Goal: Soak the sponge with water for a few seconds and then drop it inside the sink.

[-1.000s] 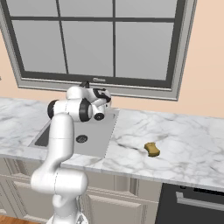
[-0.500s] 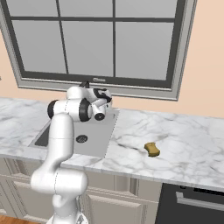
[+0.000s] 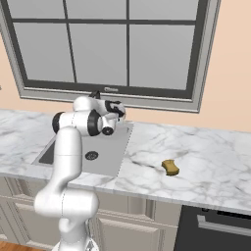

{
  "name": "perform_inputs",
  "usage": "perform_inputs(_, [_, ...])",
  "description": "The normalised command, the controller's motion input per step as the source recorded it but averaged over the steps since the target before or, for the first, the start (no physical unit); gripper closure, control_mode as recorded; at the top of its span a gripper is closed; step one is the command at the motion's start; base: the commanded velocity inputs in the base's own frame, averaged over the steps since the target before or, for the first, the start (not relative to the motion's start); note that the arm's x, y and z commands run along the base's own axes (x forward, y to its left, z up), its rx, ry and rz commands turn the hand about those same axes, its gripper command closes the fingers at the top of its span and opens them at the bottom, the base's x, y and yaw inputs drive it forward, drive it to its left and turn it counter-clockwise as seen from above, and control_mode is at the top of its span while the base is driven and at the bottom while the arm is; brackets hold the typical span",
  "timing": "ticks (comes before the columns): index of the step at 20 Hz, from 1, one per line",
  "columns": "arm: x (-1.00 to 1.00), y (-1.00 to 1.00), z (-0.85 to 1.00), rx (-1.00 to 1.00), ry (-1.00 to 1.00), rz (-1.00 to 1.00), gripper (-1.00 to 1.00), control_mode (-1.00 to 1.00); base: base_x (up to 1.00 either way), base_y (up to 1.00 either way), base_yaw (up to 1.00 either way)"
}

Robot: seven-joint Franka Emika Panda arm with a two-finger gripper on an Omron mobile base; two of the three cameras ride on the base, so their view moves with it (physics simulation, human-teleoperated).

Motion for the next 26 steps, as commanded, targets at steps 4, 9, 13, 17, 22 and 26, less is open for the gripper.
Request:
perform_inputs(4, [0.00, -0.35, -0.12, 0.00, 0.00, -0.11, -1.00, -1.00, 0.00, 0.00, 0.00])
perform_inputs(9, [0.07, -0.45, -0.16, 0.00, 0.00, -0.07, -1.00, -1.00, 0.00, 0.00, 0.00])
perform_inputs(13, [0.15, -0.48, -0.19, 0.00, 0.00, -0.04, -1.00, -1.00, 0.00, 0.00, 0.00])
perform_inputs(17, [0.11, -0.47, -0.20, 0.00, 0.00, -0.04, -1.00, -1.00, 0.00, 0.00, 0.00])
perform_inputs(22, [0.13, -0.55, -0.21, 0.00, 0.00, -0.06, -1.00, -1.00, 0.00, 0.00, 0.00])
perform_inputs(26, [0.08, -0.61, -0.23, 0.00, 0.00, -0.07, -1.00, -1.00, 0.00, 0.00, 0.00])
